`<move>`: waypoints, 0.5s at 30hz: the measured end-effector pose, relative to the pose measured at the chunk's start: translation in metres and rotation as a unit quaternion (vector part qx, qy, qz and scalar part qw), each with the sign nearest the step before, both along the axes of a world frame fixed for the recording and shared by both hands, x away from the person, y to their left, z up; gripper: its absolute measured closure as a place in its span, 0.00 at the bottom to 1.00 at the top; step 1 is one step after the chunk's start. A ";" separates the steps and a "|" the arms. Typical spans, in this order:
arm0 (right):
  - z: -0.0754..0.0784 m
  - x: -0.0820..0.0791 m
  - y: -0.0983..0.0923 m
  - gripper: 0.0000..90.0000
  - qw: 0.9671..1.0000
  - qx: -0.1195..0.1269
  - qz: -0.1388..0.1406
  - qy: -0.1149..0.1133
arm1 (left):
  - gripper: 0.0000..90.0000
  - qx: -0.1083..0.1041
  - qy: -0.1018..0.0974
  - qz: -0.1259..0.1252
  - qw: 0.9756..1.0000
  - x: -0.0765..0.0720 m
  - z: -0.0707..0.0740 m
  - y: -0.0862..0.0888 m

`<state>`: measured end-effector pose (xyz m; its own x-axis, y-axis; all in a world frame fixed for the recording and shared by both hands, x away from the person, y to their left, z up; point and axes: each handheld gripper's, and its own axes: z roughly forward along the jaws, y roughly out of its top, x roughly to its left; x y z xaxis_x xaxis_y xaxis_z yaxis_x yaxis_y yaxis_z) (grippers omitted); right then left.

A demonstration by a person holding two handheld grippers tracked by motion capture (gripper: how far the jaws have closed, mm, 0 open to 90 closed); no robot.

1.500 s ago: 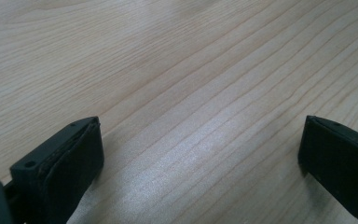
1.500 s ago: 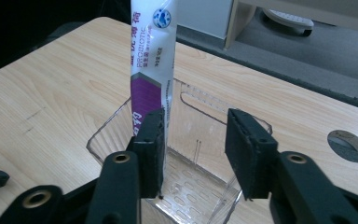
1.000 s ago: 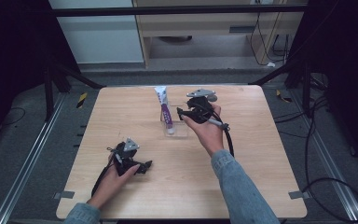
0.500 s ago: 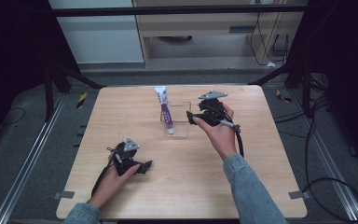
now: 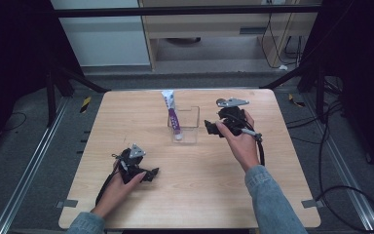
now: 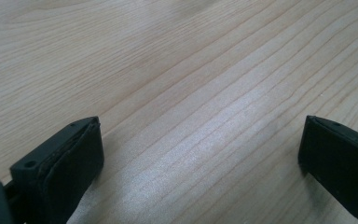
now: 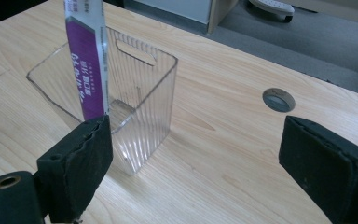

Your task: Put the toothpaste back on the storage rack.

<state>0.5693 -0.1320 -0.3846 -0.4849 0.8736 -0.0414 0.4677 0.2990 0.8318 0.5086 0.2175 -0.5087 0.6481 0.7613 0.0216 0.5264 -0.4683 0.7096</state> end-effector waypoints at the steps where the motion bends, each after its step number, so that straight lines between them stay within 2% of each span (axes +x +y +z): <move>1: -0.001 -0.001 -0.002 0.11 1.000 0.000 -0.003 0.000 | 0.00 0.000 0.000 0.000 1.000 0.000 0.000 0.000; 7: -0.004 -0.008 -0.016 0.11 1.000 -0.005 -0.009 0.005 | 0.00 0.000 0.000 0.000 1.000 0.000 0.000 0.000; 15: -0.004 -0.018 -0.032 0.12 1.000 -0.005 -0.009 0.000 | 0.00 -0.001 0.000 0.000 1.000 0.000 0.000 0.000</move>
<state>0.5512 -0.1638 -0.3881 -0.4683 0.8822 -0.0495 0.4738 0.2980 0.8287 0.5085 0.2175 -0.5087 0.6476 0.7617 0.0207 0.5269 -0.4672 0.7100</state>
